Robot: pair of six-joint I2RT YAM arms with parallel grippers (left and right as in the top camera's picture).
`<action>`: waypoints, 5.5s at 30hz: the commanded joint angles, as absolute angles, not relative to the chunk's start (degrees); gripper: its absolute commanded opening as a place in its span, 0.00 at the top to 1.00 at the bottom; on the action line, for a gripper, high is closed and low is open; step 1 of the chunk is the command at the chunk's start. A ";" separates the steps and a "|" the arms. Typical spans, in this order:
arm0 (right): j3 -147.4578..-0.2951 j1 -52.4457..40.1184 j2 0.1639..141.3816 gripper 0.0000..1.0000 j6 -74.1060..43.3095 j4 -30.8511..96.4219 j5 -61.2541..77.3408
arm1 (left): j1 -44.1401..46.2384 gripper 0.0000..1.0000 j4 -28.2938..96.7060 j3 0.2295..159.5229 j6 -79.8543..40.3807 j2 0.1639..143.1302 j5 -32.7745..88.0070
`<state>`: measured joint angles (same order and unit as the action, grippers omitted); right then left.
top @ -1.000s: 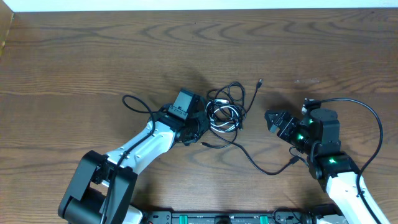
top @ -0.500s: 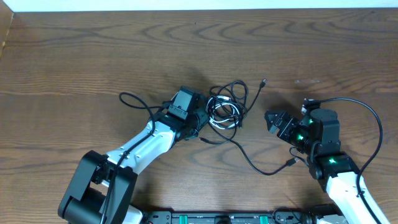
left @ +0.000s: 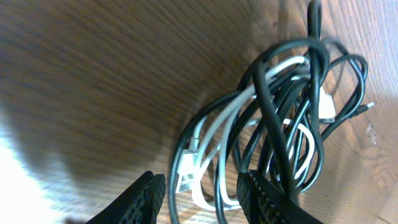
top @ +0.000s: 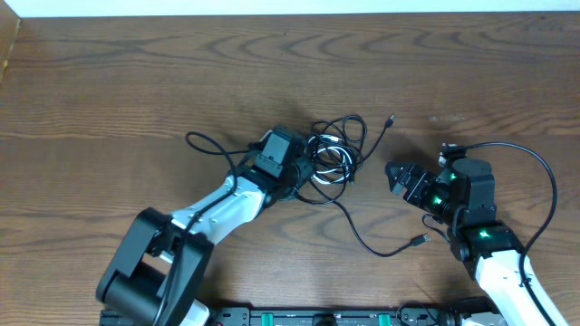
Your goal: Untangle cables
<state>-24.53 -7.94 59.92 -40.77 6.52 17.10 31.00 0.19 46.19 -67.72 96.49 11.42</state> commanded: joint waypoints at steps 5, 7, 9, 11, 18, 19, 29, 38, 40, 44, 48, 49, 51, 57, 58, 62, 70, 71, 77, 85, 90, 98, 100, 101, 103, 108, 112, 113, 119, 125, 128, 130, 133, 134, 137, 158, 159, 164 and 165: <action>-24.34 -9.56 67.13 0.26 -35.00 2.57 20.53 | 31.48 0.55 -2.26 46.09 -67.22 97.86 8.84; -24.34 -11.18 69.93 0.25 -34.41 -0.67 20.58 | 31.48 0.55 -2.28 46.09 -67.11 97.86 8.01; -24.34 -12.56 72.40 0.25 -32.99 -4.45 20.45 | 31.48 0.55 -2.31 46.09 -67.11 97.86 7.44; -24.34 -13.80 74.63 0.25 -32.93 -8.40 20.49 | 31.48 0.56 -2.31 46.09 -66.63 97.86 7.18; -24.45 -18.74 83.96 0.28 -35.29 -18.59 15.92 | 31.48 0.56 -2.31 46.09 -66.48 98.13 6.72; -24.60 -18.96 85.19 0.30 -36.60 -19.57 15.68 | 31.48 0.55 -2.31 46.09 -66.48 98.13 6.72; -31.94 -21.89 96.25 0.36 -44.40 -21.52 15.59 | 31.48 0.56 -2.31 46.09 -66.50 98.13 6.76; -34.46 -22.17 101.60 0.69 -54.24 -19.14 12.38 | 31.48 0.56 -2.55 46.09 -66.52 98.13 6.79; -34.46 -22.17 101.60 0.78 -55.70 -18.39 11.90 | 31.48 0.55 -2.76 46.09 -66.52 98.13 6.81; -34.46 -22.17 101.60 0.88 -55.70 -18.41 11.94 | 31.97 0.55 -3.64 46.09 -66.50 98.13 6.79; -34.46 -22.17 101.60 0.88 -55.70 -18.44 11.99 | 32.99 0.55 -4.45 46.09 -66.50 98.30 6.46; -34.46 -22.17 101.60 0.88 -55.70 -18.44 12.03 | 33.26 0.56 -4.43 46.09 -66.50 98.43 6.09; -34.46 -22.17 101.60 0.88 -55.68 -18.41 12.36 | 33.61 0.56 -4.38 46.09 -66.48 98.89 4.97; -34.46 -22.17 101.60 0.86 -55.57 -18.39 12.36 | 33.67 0.56 -4.60 46.09 -66.50 100.44 2.94; -34.46 -22.17 101.60 0.86 -55.40 -18.39 12.36 | 33.67 0.55 -4.89 46.09 -66.50 100.73 2.94; -34.46 -22.17 101.60 0.85 -55.24 -18.39 12.36 | 33.67 0.56 -7.40 46.09 -66.50 102.28 2.92; -34.46 -22.17 101.60 0.82 -54.57 -18.39 12.36 | 33.67 0.55 -14.48 46.09 -64.27 102.78 1.56; -34.46 -22.17 101.60 0.82 -54.57 -18.39 12.38 | 33.67 0.56 -14.50 46.09 -63.88 102.78 1.26; -34.46 -22.17 101.60 0.83 -54.54 -18.39 13.04 | 33.67 0.55 -14.33 46.09 -63.46 102.78 0.32; -34.46 -22.11 101.58 0.99 -55.22 -13.13 21.23 | 33.56 0.55 -17.74 46.09 -63.48 102.78 0.38; -34.46 -21.63 101.58 0.99 -58.46 -1.19 29.41 | 31.68 0.56 -19.03 46.09 -63.48 102.76 0.40; -34.46 -18.48 101.58 0.99 -53.58 12.78 34.26 | 25.89 0.56 -19.00 46.09 -61.47 102.76 6.98; -34.46 -17.30 101.58 0.99 -51.75 12.93 34.26 | 24.56 0.56 -18.98 46.09 -58.37 102.76 8.62; -34.46 -16.71 101.58 0.99 -51.22 12.91 34.26 | 23.77 0.56 -18.98 46.09 -56.69 102.74 9.78; -34.46 -15.14 101.58 0.99 -49.17 12.91 34.26 | 22.13 0.56 -18.98 46.09 -54.13 102.74 12.62; -34.52 -9.82 101.47 0.99 -39.20 13.78 35.09 | 17.04 0.56 -18.98 46.09 -48.97 102.17 19.68; -35.33 -5.06 100.88 0.99 -30.98 15.16 35.27 | 13.37 0.56 -19.00 46.09 -47.09 101.75 25.50; -35.92 -4.03 100.49 0.99 -28.14 16.40 35.31 | 12.62 0.56 -18.98 46.09 -46.65 101.73 27.05; -40.29 -2.17 94.80 0.84 -15.46 26.50 31.03 | 10.02 0.56 -18.98 46.09 -41.69 101.73 35.24; -44.91 -2.35 84.53 0.62 -13.61 32.80 24.88 | 9.98 0.55 -18.98 46.09 -39.27 101.67 36.97; -45.28 -3.07 78.22 0.54 -13.58 32.58 24.14 | 9.98 0.56 -18.96 46.09 -38.52 100.99 37.10; -45.28 -4.10 75.46 0.52 -13.30 32.40 23.92 | 9.98 0.55 -18.94 46.09 -37.30 100.07 37.08; -45.28 -6.76 72.90 0.50 -12.97 32.32 23.90 | 9.98 0.55 -17.69 46.09 -35.46 97.41 36.69; -45.28 -8.34 72.38 0.50 -12.99 32.10 23.90 | 9.98 0.55 -16.67 46.09 -34.79 96.16 36.36; -45.28 -13.56 72.27 0.50 -13.19 30.70 23.90 | 9.98 0.55 -11.25 46.09 -31.62 90.96 32.75; -45.28 -39.09 84.42 0.36 -10.39 18.65 -4.62 | 9.98 0.49 17.34 46.09 -27.66 65.58 3.79; -45.28 -39.09 85.30 0.36 -10.39 17.67 -4.58 | 9.98 0.49 17.78 46.09 -27.66 65.58 3.79; -45.28 -38.94 87.13 0.43 -10.72 15.70 -4.62 | 10.00 0.49 19.97 46.09 -27.68 65.58 3.84; -45.28 -38.79 87.26 0.45 -10.92 15.62 -4.60 | 10.00 0.49 20.60 46.09 -27.68 65.58 3.84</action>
<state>-44.58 -38.81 86.67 -11.25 16.05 -2.35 10.17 19.62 46.09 -28.45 65.65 4.95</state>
